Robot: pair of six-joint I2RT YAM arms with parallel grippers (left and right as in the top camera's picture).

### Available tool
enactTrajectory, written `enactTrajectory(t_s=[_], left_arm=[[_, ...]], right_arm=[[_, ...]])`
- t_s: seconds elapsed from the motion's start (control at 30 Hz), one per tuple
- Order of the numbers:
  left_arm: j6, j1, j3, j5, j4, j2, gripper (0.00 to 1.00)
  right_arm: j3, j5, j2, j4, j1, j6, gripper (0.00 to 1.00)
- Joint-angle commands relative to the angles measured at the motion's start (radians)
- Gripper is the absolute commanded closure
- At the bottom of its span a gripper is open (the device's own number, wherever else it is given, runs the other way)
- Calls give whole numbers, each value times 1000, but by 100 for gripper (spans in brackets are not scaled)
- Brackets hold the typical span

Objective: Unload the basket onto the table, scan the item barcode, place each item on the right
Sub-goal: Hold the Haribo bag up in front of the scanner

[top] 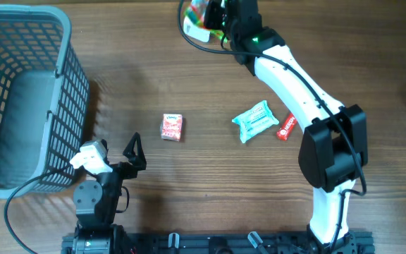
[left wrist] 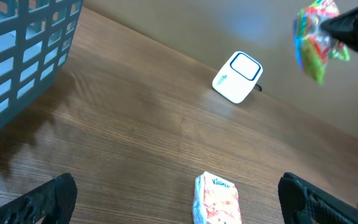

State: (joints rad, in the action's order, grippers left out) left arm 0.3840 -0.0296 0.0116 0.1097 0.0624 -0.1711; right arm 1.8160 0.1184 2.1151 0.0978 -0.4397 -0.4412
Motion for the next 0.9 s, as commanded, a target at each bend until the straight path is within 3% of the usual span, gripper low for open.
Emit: enactTrajectory(t_s=[0.0,0.2,0.47,0.53,0.57,0.6,0.63,0.67,0.73,0.77,0.87], left_arm=[[17,-8,-6,12,2,5,0],[17,-8,-6,12,2,5,0],[17,-8,-6,12,2,5,0],[17,-8,-6,12,2,5,0],[17,-8,-6,12,2,5,0],[17,-8,-6,12,2,5,0],[17,-8,-6,12,2,5,0],[17,-8,-6,12,2,5,0],[17,-8,-6,12,2,5,0],[17,-8,-6,12,2,5,0],[17,-8,-6,12,2,5,0]], right_arm=[[45,191,94,-115,0,10,95],[356,391,334,-86,-43,196,95],[366,687,352,-146,-84,301,95],[367,686,345,-48,-85,291,95],[367,671,330,79,-83,215,94],[367,571,312,225,-74,130,72],[367,430,296,324,-60,99,33],[367,249,284,415,-42,99,0],[366,84,281,509,-17,154,0],[366,5,281,556,-7,256,0],[339,-19,283,599,0,432,0]])
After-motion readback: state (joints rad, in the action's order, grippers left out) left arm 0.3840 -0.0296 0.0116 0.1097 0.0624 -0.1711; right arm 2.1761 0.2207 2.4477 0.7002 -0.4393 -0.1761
